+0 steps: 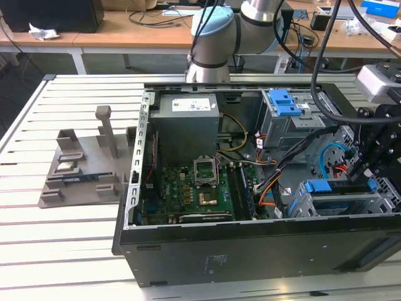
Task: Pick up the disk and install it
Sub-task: 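Insert the first disk wire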
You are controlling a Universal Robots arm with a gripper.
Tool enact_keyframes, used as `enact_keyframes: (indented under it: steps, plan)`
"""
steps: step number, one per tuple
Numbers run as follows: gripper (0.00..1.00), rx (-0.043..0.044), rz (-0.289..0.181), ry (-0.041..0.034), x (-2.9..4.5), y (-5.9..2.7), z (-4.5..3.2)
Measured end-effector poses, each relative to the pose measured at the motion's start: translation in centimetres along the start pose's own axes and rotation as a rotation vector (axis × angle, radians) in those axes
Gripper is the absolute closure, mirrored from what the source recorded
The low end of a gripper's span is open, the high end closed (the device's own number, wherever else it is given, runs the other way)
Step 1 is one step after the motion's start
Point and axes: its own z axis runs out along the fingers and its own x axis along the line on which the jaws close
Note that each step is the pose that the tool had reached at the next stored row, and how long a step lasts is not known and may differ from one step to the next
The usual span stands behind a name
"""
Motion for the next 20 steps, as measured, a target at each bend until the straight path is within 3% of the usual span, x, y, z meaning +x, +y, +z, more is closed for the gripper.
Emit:
enact_keyframes:
  steps: [4,8,15,20]
  plan:
    - [0.83,0.0000,0.000,-0.0005,0.00,0.00,0.00]
    - [0.83,0.0000,0.000,-0.0005,0.00,0.04,-0.47]
    - [0.83,-0.0001,-0.001,-0.0077,-0.01,0.02,-0.30]
    - [0.83,-0.0001,-0.002,-0.0078,-0.01,0.00,0.02]
